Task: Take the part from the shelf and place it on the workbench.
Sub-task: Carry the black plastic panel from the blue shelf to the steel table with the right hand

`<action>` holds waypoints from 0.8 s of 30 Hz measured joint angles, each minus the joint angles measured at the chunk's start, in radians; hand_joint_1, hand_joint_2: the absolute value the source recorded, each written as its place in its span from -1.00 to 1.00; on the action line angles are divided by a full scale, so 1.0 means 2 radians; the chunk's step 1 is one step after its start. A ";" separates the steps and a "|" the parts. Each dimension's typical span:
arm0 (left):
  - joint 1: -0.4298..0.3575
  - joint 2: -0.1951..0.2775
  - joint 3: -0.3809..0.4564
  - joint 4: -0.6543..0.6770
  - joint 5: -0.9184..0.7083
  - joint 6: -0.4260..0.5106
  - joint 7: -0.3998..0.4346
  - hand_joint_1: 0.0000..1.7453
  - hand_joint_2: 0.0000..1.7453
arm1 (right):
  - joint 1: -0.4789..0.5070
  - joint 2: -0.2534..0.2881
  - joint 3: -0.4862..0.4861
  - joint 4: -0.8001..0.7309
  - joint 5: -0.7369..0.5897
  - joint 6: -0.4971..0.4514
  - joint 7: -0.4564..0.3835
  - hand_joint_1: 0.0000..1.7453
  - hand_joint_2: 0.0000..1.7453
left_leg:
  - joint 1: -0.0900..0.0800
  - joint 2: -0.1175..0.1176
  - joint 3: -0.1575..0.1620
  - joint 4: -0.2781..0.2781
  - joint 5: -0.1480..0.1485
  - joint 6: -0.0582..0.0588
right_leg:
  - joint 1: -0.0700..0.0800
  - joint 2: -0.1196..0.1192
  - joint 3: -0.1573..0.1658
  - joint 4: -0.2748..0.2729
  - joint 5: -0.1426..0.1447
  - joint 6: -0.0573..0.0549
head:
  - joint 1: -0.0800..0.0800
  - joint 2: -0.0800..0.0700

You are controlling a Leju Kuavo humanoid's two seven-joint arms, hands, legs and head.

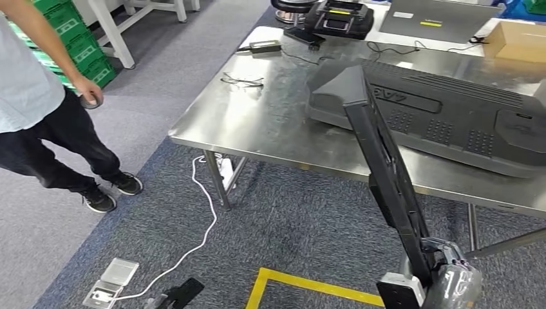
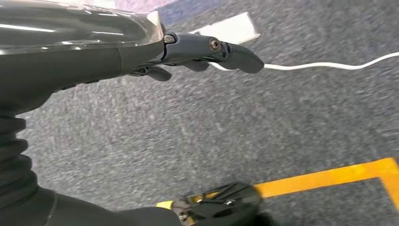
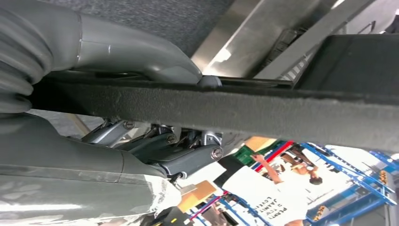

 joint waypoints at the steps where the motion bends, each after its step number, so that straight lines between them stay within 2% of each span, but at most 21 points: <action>1: 0.000 0.000 0.000 0.000 0.000 0.001 0.000 -1.00 1.00 | 0.000 0.000 0.000 0.000 0.000 0.000 0.000 1.00 1.00 | 0.000 0.000 0.002 -0.001 -0.002 -0.003 | 0.002 -0.001 0.001 -0.006 0.000 -0.004 | 0.000 0.000; 3: 0.000 0.000 0.000 0.000 -0.001 0.003 0.001 -1.00 1.00 | 0.002 -0.001 0.000 0.000 -0.001 0.000 0.000 1.00 1.00 | -0.001 0.001 0.008 -0.004 -0.005 -0.010 | 0.003 -0.001 0.005 -0.011 -0.002 -0.011 | 0.000 0.000; 5: 0.000 0.000 0.000 0.000 -0.002 0.005 0.002 -1.00 1.00 | 0.001 -0.001 0.000 0.000 -0.002 0.000 0.000 1.00 1.00 | -0.001 0.001 0.011 0.005 -0.012 -0.013 | 0.000 0.000 0.015 -0.018 -0.001 -0.017 | -0.001 0.000; 7: -0.003 0.000 0.000 0.000 -0.002 0.007 0.002 -1.00 1.00 | -0.002 -0.001 0.000 0.000 -0.002 0.000 0.000 1.00 1.00 | -0.002 0.001 -0.008 0.046 -0.034 -0.015 | -0.001 0.000 0.020 -0.022 -0.002 -0.021 | -0.002 0.000; 9: -0.003 0.000 0.000 0.000 -0.002 0.009 0.002 -1.00 1.00 | -0.004 -0.001 0.000 0.000 -0.003 0.000 0.001 1.00 1.00 | -0.002 0.001 -0.042 0.102 -0.058 -0.017 | 0.000 0.002 0.022 -0.022 -0.004 -0.025 | -0.003 0.000; 10: -0.003 0.000 0.000 0.000 -0.003 0.009 0.003 -1.00 1.00 | -0.004 -0.001 0.000 0.000 -0.004 0.000 0.001 1.00 1.00 | -0.002 0.001 -0.055 0.117 -0.059 -0.017 | 0.001 0.005 0.023 -0.022 -0.006 -0.026 | -0.003 0.000; 11: -0.002 0.000 0.000 0.000 -0.003 0.009 0.003 -1.00 1.00 | -0.004 -0.001 0.000 0.000 -0.004 0.000 0.001 1.00 1.00 | -0.002 0.001 -0.060 0.116 -0.050 -0.015 | 0.002 0.008 0.025 -0.022 -0.008 -0.026 | -0.003 0.000; 12: -0.002 0.000 0.000 0.000 -0.004 0.010 0.003 -1.00 1.00 | -0.004 -0.001 0.000 0.001 -0.004 0.000 0.001 1.00 1.00 | -0.003 0.000 -0.058 0.098 -0.031 -0.013 | 0.002 0.011 0.028 -0.022 -0.010 -0.026 | -0.003 0.000; 14: -0.002 0.000 0.000 0.000 -0.007 0.010 0.004 -1.00 1.00 | -0.004 -0.001 0.001 0.001 -0.004 0.000 0.001 1.00 1.00 | -0.004 -0.006 -0.044 0.045 0.011 -0.008 | 0.002 0.018 0.035 -0.022 -0.014 -0.024 | -0.002 0.000; 15: -0.002 0.000 0.000 0.000 -0.008 0.011 0.005 -1.00 1.00 | -0.004 -0.001 0.001 0.001 -0.004 0.000 0.001 1.00 1.00 | -0.005 -0.010 -0.038 0.024 0.022 -0.006 | 0.002 0.020 0.036 -0.022 -0.016 -0.022 | -0.002 0.000; 17: -0.002 0.000 0.000 0.000 -0.008 0.012 0.006 -1.00 1.00 | -0.004 -0.002 0.001 0.001 -0.005 0.000 0.001 1.00 1.00 | -0.007 -0.015 -0.035 0.009 0.023 -0.004 | 0.000 0.025 0.034 -0.022 -0.017 -0.018 | -0.003 0.000; 19: -0.002 0.000 0.000 0.000 -0.008 0.013 0.008 -1.00 1.00 | -0.004 -0.002 0.001 0.001 -0.006 0.000 0.001 1.00 1.00 | -0.006 -0.012 -0.032 0.002 0.024 -0.001 | 0.001 0.028 0.033 -0.022 -0.020 -0.013 | -0.003 0.000; 20: -0.003 0.000 0.000 0.000 -0.008 0.013 0.008 -1.00 1.00 | -0.004 -0.002 0.001 0.001 -0.006 0.000 0.001 1.00 1.00 | -0.005 -0.010 -0.029 -0.001 0.025 0.001 | 0.001 0.025 0.032 -0.017 -0.024 -0.010 | -0.002 0.000; 22: -0.004 -0.001 0.000 0.000 -0.008 0.014 0.008 -1.00 1.00 | -0.005 -0.003 0.001 0.000 -0.006 0.000 0.000 1.00 1.00 | -0.002 -0.004 -0.024 -0.006 0.025 0.005 | 0.000 0.014 0.013 0.022 -0.045 -0.003 | -0.001 0.000; 24: -0.004 -0.001 0.000 0.000 -0.008 0.014 0.008 -1.00 1.00 | -0.005 -0.003 0.001 0.000 -0.006 0.000 0.000 1.00 1.00 | -0.001 0.002 -0.021 -0.007 0.022 0.007 | -0.003 0.007 -0.022 0.087 -0.069 0.003 | 0.000 0.000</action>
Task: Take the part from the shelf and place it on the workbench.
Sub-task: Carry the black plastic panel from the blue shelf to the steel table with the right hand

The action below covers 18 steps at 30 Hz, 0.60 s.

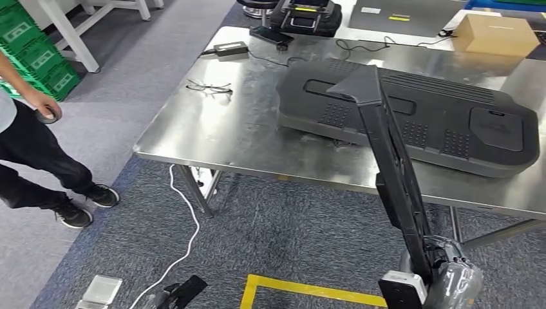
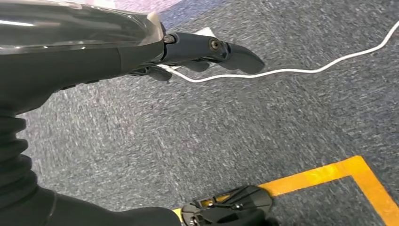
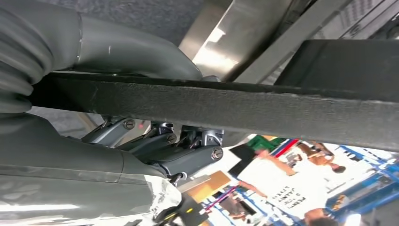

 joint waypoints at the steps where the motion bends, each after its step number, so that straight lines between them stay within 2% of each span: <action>1: 0.000 0.000 0.000 0.000 0.000 0.000 0.000 -1.00 1.00 | 0.001 0.000 0.000 0.000 0.000 0.000 0.000 1.00 1.00 | 0.000 0.003 0.002 0.000 -0.002 0.000 | -0.001 -0.001 -0.014 0.022 -0.003 0.002 | 0.000 0.000; 2: 0.001 0.000 0.000 0.000 0.000 0.000 0.000 -1.00 1.00 | 0.001 0.000 0.000 0.000 0.000 0.000 0.000 1.00 1.00 | 0.000 0.005 0.004 0.000 -0.003 0.000 | -0.002 -0.003 -0.019 0.026 0.004 0.003 | 0.000 0.000; 3: 0.001 0.000 0.000 0.000 0.000 0.000 0.001 -1.00 1.00 | 0.001 -0.001 0.000 0.000 0.000 0.000 0.000 1.00 1.00 | 0.000 0.007 0.007 0.000 -0.005 -0.001 | -0.002 -0.004 -0.013 0.009 0.021 0.003 | 0.000 0.000; 5: 0.000 0.000 0.000 0.000 0.000 0.001 0.001 -1.00 1.00 | 0.001 -0.001 0.000 0.000 0.001 0.000 0.000 1.00 1.00 | -0.001 0.009 0.014 0.000 -0.010 -0.004 | -0.001 -0.008 0.016 -0.058 0.060 0.000 | 0.000 0.000; 6: 0.000 0.000 0.000 0.000 0.000 0.001 0.001 -1.00 1.00 | 0.001 -0.001 0.000 0.000 0.003 0.000 -0.002 1.00 1.00 | -0.001 0.009 0.015 0.000 -0.012 -0.006 | 0.000 -0.009 0.028 -0.085 0.072 -0.003 | 0.000 0.000; 7: -0.001 0.000 0.000 0.000 0.000 0.002 0.001 -1.00 1.00 | 0.001 -0.001 0.000 0.000 0.004 0.000 -0.003 1.00 1.00 | -0.002 0.010 0.015 0.001 -0.014 -0.007 | 0.001 -0.010 0.035 -0.103 0.076 -0.005 | -0.001 0.000; 9: -0.001 0.000 0.000 0.000 -0.001 0.003 0.003 -1.00 1.00 | 0.001 -0.001 0.001 0.000 0.007 0.000 -0.007 1.00 1.00 | -0.003 0.010 0.014 0.001 -0.015 -0.008 | 0.002 -0.010 0.037 -0.112 0.073 -0.006 | -0.001 0.000; 11: -0.001 0.000 0.000 0.000 -0.001 0.004 0.004 -1.00 1.00 | 0.000 -0.001 0.004 0.001 0.007 0.000 -0.010 1.00 1.00 | -0.003 0.010 0.015 -0.001 -0.015 -0.008 | 0.002 -0.009 0.037 -0.113 0.072 -0.005 | -0.002 0.000; 18: -0.003 0.000 0.000 0.000 -0.004 0.005 0.010 -1.00 1.00 | -0.003 0.000 0.011 0.001 0.014 0.000 -0.019 1.00 1.00 | -0.002 0.010 0.017 -0.005 -0.013 -0.012 | 0.004 -0.009 0.037 -0.112 0.071 -0.008 | -0.001 0.000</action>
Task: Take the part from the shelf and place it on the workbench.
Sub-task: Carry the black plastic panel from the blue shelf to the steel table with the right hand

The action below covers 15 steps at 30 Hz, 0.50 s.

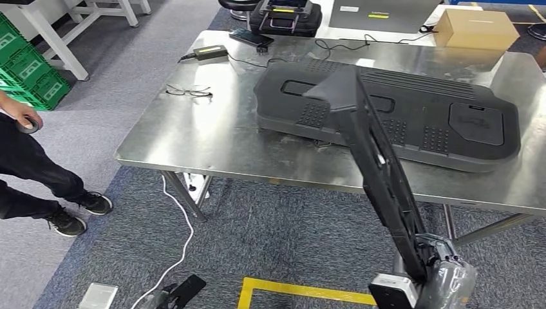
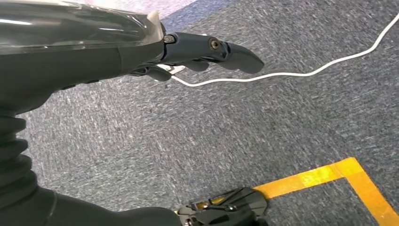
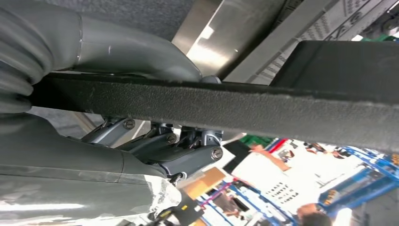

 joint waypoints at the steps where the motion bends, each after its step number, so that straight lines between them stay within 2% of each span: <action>1: 0.000 0.000 0.000 0.000 -0.001 0.000 0.000 -1.00 1.00 | 0.000 0.000 0.000 0.000 0.003 0.000 0.000 1.00 1.00 | 0.000 0.000 0.000 0.000 0.000 0.000 | 0.000 0.000 0.000 0.000 0.000 0.000 | 0.000 0.000; 15: 0.000 0.000 0.000 0.000 -0.006 -0.012 -0.009 -1.00 1.00 | 0.004 0.001 -0.001 -0.001 0.002 0.000 -0.008 1.00 1.00 | -0.003 0.000 0.000 0.000 0.000 -0.001 | -0.002 0.000 0.001 0.000 0.001 0.000 | 0.000 0.000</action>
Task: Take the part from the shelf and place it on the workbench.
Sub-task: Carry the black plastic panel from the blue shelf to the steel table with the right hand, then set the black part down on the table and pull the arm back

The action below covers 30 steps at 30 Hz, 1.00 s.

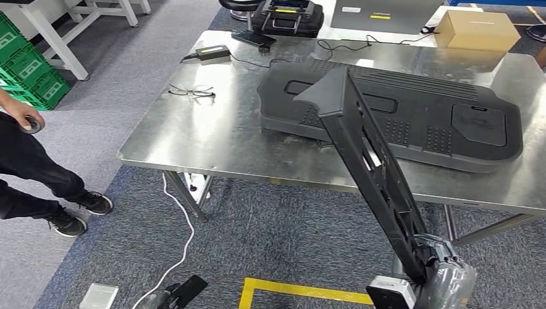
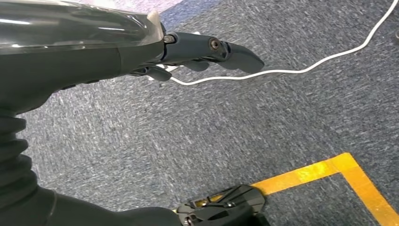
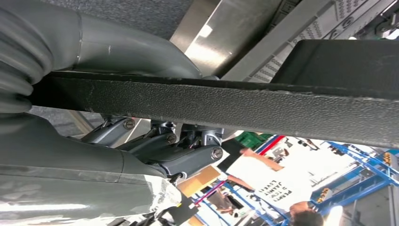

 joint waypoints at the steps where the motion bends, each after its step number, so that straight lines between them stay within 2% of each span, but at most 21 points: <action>1: 0.000 0.000 0.000 0.000 0.000 0.000 0.001 -1.00 1.00 | 0.001 0.000 0.000 -0.001 0.000 0.000 0.000 1.00 1.00 | 0.000 0.000 0.000 0.000 0.000 0.000 | 0.000 0.000 0.000 0.000 0.000 0.000 | 0.000 0.000; 30: -0.002 0.000 0.000 0.000 -0.003 0.011 0.011 -1.00 1.00 | 0.007 0.000 -0.011 -0.021 0.006 0.000 -0.009 1.00 1.00 | 0.000 0.000 0.000 0.000 0.000 0.000 | 0.000 0.000 0.000 0.000 0.000 0.000 | 0.000 0.000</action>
